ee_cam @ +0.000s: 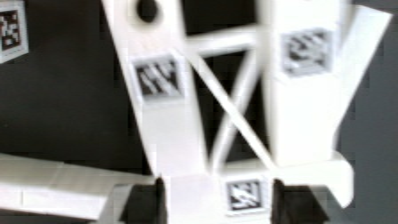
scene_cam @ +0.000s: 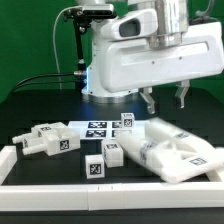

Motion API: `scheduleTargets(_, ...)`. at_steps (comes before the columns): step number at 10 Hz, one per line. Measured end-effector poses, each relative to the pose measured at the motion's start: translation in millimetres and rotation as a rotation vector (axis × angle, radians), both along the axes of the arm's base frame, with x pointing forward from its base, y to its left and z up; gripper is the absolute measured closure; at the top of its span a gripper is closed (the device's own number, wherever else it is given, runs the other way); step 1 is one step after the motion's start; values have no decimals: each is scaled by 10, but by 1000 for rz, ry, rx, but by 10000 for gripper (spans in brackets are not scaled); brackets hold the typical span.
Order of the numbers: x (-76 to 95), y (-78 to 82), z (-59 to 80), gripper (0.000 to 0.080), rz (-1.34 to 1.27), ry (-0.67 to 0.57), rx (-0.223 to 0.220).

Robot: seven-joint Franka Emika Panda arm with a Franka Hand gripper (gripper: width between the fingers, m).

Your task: Assemble chair

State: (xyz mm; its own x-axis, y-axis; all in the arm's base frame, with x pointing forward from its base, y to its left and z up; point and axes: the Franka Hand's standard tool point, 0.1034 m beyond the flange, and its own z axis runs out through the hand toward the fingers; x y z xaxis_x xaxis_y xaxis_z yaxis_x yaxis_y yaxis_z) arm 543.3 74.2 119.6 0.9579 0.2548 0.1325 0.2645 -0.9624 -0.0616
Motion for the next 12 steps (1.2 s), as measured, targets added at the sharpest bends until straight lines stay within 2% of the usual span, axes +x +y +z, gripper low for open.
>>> scheduleTargets(5,-19,-4,-31,556,-2,8,1)
scheduleTargets(6,-28,-75,-90,556,31,2,0)
scheduleTargets(7,-63,-238,-244,373,49,9,0)
scheduleTargets(8,-78,-324,-360,373,68,11,-5)
scheduleTargets(9,-73,-356,-435,205,103,0,-12)
scheduleTargets(10,-67,-376,-457,205,119,-6,-15)
scheduleTargets(11,-64,-368,-454,160,118,-6,-14)
scheduleTargets(12,-66,-369,-458,152,118,-5,-14)
